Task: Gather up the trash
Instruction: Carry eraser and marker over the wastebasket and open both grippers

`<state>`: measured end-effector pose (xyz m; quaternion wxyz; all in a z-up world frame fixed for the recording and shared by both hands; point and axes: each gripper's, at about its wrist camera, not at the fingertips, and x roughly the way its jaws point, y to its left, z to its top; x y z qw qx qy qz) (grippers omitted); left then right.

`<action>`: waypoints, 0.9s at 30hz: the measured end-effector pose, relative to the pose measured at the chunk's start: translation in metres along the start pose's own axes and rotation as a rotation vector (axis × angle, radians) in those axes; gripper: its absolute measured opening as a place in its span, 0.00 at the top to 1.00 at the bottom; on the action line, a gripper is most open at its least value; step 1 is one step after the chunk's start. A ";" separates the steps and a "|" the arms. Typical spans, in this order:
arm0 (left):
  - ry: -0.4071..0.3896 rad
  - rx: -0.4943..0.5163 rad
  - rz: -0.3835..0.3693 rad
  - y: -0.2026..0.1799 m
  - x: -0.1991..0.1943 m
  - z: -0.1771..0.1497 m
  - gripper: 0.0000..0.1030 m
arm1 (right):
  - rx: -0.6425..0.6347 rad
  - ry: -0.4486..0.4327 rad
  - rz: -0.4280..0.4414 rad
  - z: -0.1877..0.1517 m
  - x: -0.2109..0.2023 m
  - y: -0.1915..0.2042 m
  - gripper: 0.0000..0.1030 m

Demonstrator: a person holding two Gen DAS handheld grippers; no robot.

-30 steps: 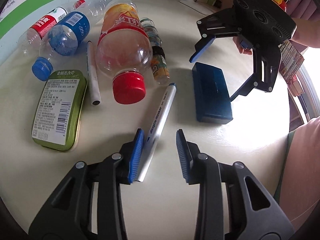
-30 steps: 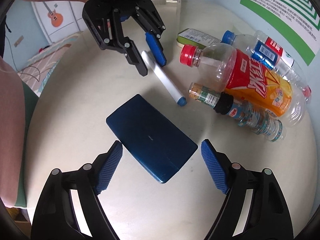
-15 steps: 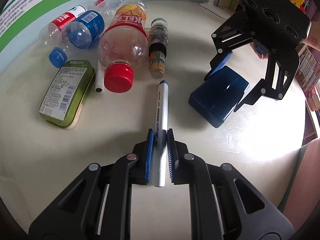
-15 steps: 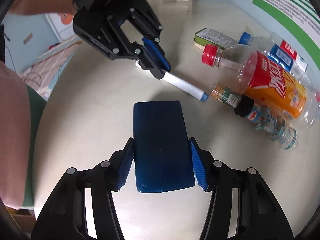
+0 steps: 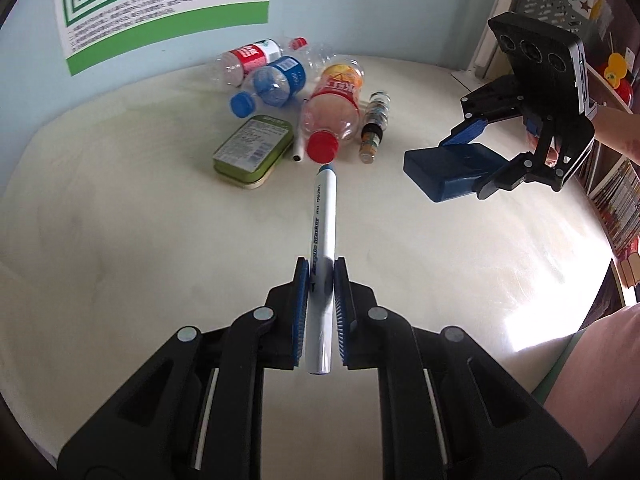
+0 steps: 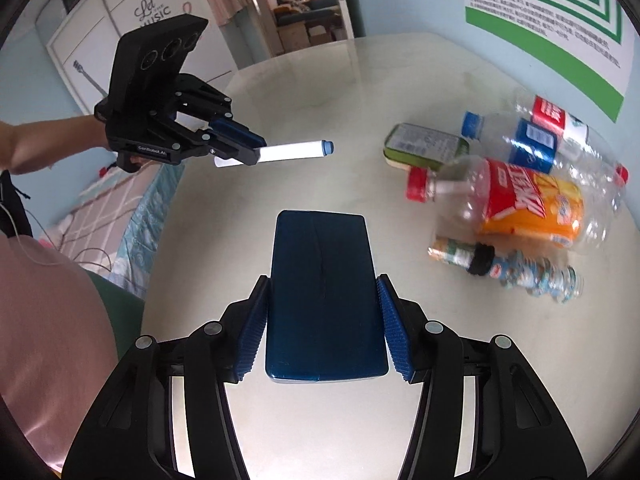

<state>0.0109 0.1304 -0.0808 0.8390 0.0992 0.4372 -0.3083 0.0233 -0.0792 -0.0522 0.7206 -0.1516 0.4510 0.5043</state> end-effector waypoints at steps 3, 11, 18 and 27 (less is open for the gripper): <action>-0.004 -0.051 0.075 0.014 -0.029 -0.026 0.89 | -0.064 -0.008 0.038 0.027 0.011 0.019 0.48; -0.020 -0.275 0.277 0.054 -0.109 -0.122 0.89 | -0.275 0.025 0.202 0.116 0.080 0.087 0.48; -0.004 -0.515 0.429 0.077 -0.175 -0.235 0.89 | -0.429 0.070 0.344 0.186 0.153 0.178 0.48; 0.021 -0.850 0.508 0.108 -0.204 -0.377 0.89 | -0.480 0.187 0.457 0.240 0.266 0.311 0.48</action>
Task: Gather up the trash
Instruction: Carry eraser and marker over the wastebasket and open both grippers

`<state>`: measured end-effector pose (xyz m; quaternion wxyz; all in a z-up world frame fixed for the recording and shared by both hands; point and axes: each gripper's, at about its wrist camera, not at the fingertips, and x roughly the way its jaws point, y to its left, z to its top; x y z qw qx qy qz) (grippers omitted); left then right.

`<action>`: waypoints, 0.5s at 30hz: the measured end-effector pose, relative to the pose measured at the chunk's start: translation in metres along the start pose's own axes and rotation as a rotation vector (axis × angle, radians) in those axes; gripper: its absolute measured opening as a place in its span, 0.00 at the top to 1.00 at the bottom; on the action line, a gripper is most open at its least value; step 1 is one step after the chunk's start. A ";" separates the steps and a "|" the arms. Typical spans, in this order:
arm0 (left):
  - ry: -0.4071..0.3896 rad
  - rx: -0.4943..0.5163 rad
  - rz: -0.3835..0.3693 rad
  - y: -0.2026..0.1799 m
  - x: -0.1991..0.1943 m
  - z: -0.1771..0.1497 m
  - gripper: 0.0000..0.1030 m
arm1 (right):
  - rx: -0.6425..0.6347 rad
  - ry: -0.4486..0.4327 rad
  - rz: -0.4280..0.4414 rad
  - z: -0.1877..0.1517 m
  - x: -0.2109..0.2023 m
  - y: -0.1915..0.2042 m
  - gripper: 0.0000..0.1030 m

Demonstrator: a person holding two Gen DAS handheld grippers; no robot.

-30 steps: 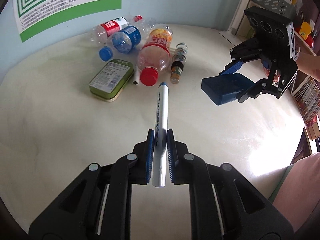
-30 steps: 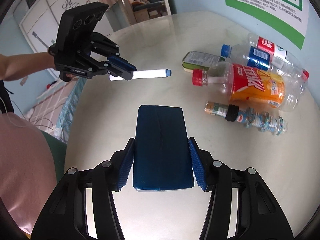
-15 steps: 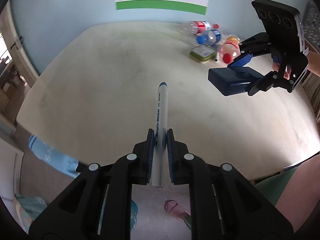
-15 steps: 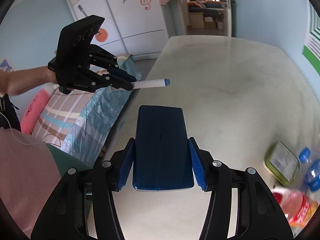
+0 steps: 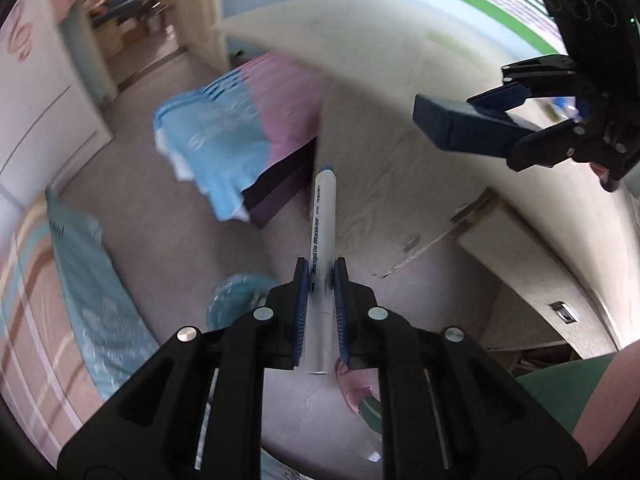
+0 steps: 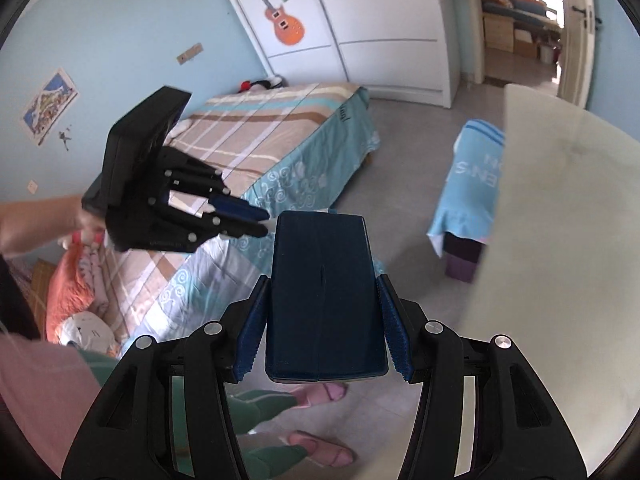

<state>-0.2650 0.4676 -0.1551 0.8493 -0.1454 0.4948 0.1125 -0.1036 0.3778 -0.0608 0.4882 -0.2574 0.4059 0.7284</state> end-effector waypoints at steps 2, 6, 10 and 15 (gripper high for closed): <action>0.025 -0.060 0.021 0.023 0.012 -0.011 0.89 | 0.014 0.040 0.017 0.018 0.036 0.006 0.48; 0.083 -0.193 0.018 0.074 0.048 -0.039 0.89 | 0.053 0.141 0.027 0.043 0.114 0.010 0.48; 0.148 -0.261 0.027 0.110 0.092 -0.064 0.89 | 0.176 0.261 0.049 0.038 0.198 -0.004 0.48; 0.245 -0.324 0.026 0.140 0.144 -0.097 0.89 | 0.325 0.376 0.055 0.020 0.289 -0.021 0.48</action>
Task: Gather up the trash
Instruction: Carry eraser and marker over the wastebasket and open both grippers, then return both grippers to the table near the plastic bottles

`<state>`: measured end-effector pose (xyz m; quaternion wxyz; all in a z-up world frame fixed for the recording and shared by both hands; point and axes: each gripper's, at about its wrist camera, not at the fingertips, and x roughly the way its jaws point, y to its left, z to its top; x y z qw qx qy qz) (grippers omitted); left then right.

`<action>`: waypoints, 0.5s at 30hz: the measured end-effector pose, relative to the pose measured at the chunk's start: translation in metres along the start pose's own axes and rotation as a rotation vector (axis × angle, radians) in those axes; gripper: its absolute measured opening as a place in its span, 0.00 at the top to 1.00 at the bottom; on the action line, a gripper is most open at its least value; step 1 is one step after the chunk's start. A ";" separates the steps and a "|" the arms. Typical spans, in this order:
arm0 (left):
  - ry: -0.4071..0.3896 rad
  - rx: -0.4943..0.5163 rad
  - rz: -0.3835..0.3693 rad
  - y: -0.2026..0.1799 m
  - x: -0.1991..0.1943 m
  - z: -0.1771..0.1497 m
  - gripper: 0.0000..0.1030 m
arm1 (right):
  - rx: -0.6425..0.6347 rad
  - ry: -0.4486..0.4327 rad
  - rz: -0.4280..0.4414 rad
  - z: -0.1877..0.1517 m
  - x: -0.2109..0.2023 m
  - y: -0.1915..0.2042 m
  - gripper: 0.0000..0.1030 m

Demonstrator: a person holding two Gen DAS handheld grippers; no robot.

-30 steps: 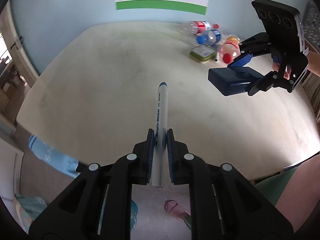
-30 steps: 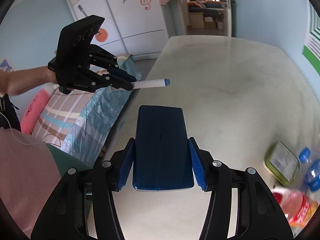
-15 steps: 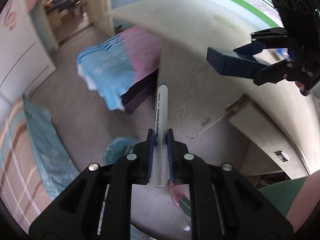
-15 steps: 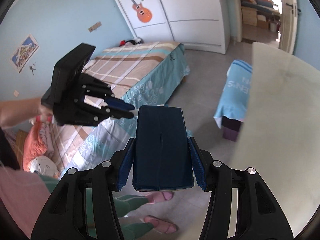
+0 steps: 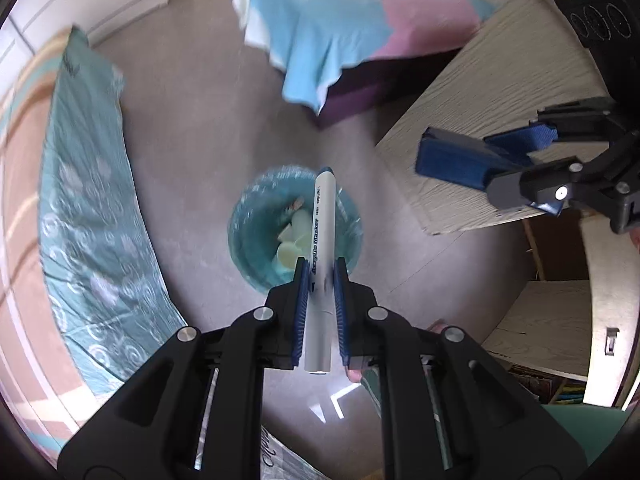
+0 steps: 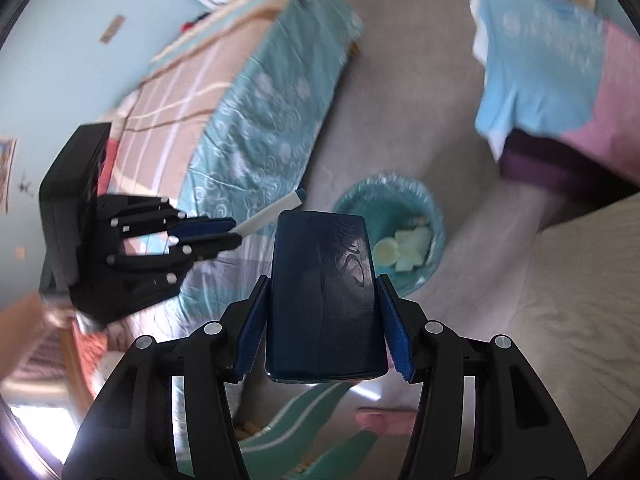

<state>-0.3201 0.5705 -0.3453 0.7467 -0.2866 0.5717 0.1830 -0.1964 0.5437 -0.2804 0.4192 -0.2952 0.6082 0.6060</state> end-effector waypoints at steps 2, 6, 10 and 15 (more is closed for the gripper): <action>0.027 -0.016 -0.002 0.009 0.017 -0.001 0.89 | 0.022 0.020 -0.003 0.006 0.023 -0.002 0.48; 0.071 -0.008 0.019 0.017 0.041 -0.002 0.88 | 0.057 0.055 -0.017 0.015 0.053 -0.009 0.46; 0.063 -0.018 0.057 0.022 0.048 0.001 0.51 | 0.087 0.051 -0.057 0.021 0.063 -0.017 0.27; 0.035 -0.049 0.066 0.029 0.043 0.000 0.35 | 0.120 0.017 -0.043 0.030 0.058 -0.024 0.26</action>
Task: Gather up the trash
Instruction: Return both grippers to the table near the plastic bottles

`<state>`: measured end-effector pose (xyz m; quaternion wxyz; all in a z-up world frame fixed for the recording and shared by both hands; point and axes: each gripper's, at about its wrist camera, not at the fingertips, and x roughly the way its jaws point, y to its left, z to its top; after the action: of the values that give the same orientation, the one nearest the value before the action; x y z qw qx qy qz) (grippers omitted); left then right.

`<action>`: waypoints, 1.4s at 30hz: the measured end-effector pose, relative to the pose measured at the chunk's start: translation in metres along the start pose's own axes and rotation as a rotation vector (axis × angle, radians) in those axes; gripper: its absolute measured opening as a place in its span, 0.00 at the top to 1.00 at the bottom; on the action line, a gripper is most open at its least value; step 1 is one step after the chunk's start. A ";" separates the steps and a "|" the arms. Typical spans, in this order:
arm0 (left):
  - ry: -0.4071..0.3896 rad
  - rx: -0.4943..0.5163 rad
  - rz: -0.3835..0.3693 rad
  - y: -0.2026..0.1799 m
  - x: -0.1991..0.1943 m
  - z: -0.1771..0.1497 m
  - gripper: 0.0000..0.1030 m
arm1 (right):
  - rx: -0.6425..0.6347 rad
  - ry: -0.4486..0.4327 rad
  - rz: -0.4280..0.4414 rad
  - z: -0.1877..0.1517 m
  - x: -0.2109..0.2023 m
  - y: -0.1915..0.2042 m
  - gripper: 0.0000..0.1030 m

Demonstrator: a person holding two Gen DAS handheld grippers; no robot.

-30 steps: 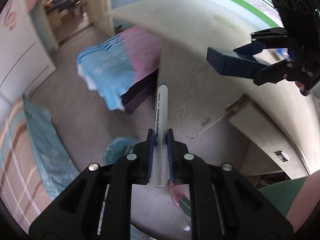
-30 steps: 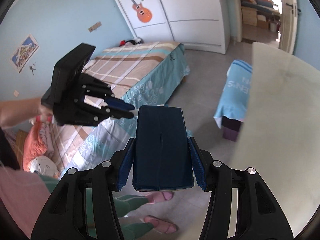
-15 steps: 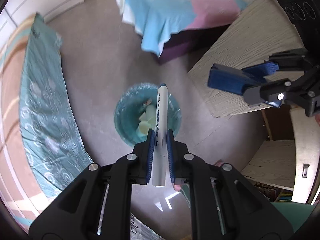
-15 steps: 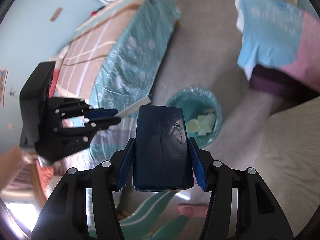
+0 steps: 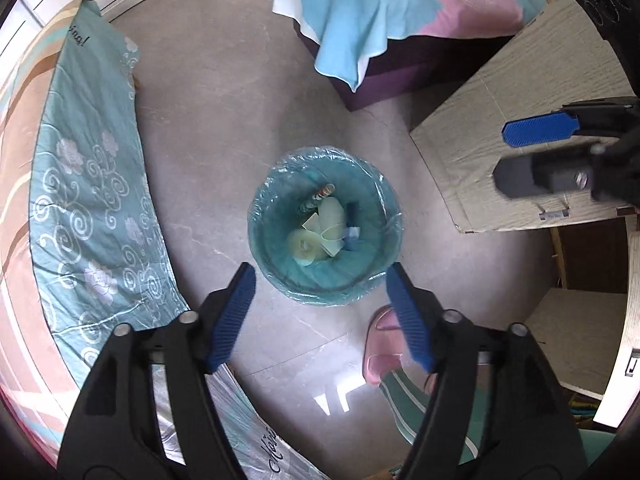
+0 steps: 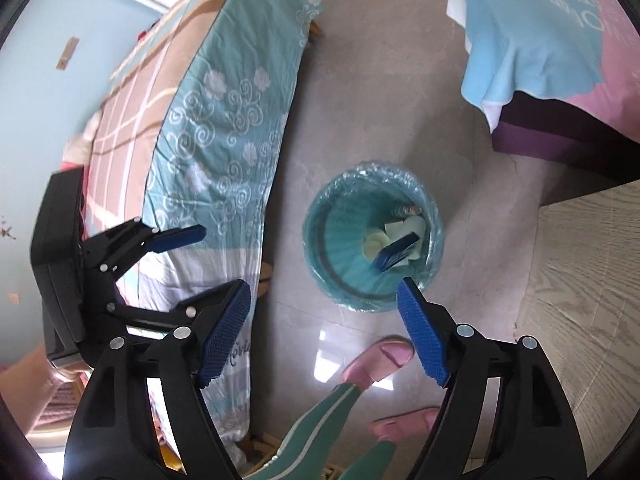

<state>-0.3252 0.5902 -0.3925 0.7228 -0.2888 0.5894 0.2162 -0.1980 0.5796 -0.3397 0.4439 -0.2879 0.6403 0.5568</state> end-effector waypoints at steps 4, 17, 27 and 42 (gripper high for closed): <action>-0.004 0.010 0.002 0.000 -0.008 -0.005 0.26 | 0.024 -0.032 0.004 0.003 -0.016 -0.004 0.24; -0.084 0.063 -0.018 -0.023 -0.062 -0.009 0.16 | 0.041 -0.162 0.057 -0.018 -0.100 0.010 0.17; -0.254 0.332 -0.098 -0.126 -0.177 0.020 0.07 | -0.025 -0.457 0.071 -0.109 -0.272 0.023 0.14; -0.361 0.922 -0.323 -0.452 -0.246 0.074 0.07 | 0.294 -0.746 -0.292 -0.371 -0.460 -0.120 0.13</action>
<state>-0.0288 0.3124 -0.0687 0.8891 0.0141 0.4375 -0.1337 0.0162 0.1367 0.0092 0.7557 -0.0879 0.4609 0.4569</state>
